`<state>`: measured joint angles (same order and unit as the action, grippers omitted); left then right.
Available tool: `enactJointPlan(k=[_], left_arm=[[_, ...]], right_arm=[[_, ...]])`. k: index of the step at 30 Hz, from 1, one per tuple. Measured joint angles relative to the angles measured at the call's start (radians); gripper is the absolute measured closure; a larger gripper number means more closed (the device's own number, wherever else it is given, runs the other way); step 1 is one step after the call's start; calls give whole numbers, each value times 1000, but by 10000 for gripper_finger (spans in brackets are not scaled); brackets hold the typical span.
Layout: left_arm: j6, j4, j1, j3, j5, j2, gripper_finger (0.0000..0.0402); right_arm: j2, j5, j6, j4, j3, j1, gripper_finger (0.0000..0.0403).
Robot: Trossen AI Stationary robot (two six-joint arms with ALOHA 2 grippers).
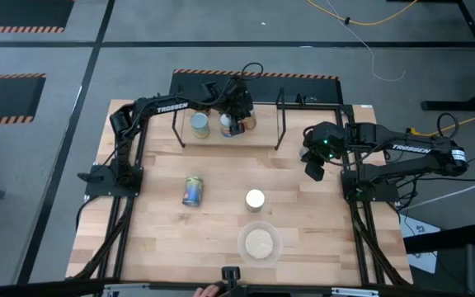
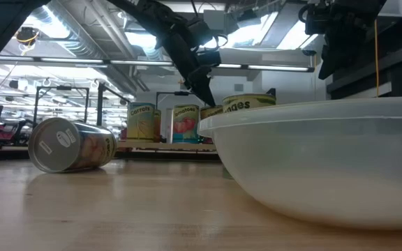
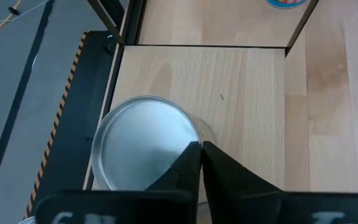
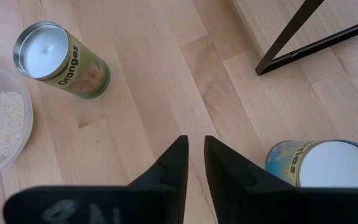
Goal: Pick and place cans onto a shelf
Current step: Put the canned pineapple on the shelf
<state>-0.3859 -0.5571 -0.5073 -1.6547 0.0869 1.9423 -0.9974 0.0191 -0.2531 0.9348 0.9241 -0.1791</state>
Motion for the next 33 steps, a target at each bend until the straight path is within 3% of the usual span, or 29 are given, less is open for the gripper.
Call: enactJointPlan(k=[10, 33], left_arm=[[-15, 0, 0, 0, 0, 0, 344], [-18, 18, 100, 0, 0, 0, 352]], right_arm=[[0, 0, 0, 0, 0, 0, 345], [0, 0, 0, 0, 0, 0, 345]])
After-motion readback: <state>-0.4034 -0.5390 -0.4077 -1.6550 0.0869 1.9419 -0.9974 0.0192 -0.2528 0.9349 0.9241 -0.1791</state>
